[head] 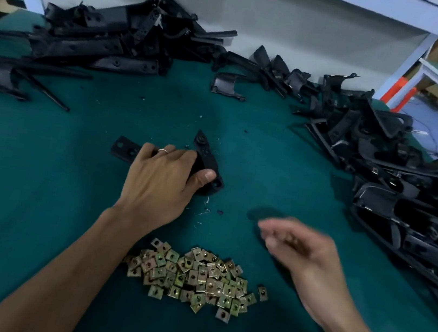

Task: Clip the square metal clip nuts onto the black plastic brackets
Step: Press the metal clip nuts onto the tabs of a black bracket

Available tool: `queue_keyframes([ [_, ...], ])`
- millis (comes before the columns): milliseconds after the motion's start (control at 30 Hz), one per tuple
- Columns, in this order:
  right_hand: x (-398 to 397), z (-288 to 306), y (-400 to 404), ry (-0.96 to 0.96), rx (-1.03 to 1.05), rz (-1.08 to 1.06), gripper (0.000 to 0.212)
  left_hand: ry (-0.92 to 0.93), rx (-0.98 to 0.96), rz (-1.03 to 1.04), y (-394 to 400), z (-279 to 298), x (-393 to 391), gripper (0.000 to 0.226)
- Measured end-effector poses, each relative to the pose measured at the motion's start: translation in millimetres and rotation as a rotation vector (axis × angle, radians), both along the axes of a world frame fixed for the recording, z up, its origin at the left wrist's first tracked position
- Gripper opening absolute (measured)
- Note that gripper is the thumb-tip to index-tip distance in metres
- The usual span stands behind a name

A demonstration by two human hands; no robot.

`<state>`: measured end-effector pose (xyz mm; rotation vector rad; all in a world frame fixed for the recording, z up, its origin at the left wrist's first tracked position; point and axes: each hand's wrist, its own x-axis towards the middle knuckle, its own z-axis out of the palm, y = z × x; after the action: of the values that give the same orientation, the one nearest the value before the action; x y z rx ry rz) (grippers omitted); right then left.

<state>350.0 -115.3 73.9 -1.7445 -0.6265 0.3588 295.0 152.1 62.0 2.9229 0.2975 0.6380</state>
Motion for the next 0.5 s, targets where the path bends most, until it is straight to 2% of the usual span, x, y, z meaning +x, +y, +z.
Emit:
queue_keyframes([
  [133,-30,0,-36,-0.264,-0.303,0.131,0.03,-0.052,-0.054,0.018,1,-6,2,0.053],
  [233,-39,-1,-34,-0.378,-0.384,0.109,0.026,-0.068,-0.066,0.04,2,-5,2,0.052],
  [367,-31,-3,-27,-0.284,-0.352,0.037,0.029,-0.062,-0.046,0.11,1,-1,0,0.053],
  [500,-19,-2,-7,-0.148,-0.225,-0.018,0.013,-0.054,-0.052,0.142,1,3,2,0.048],
])
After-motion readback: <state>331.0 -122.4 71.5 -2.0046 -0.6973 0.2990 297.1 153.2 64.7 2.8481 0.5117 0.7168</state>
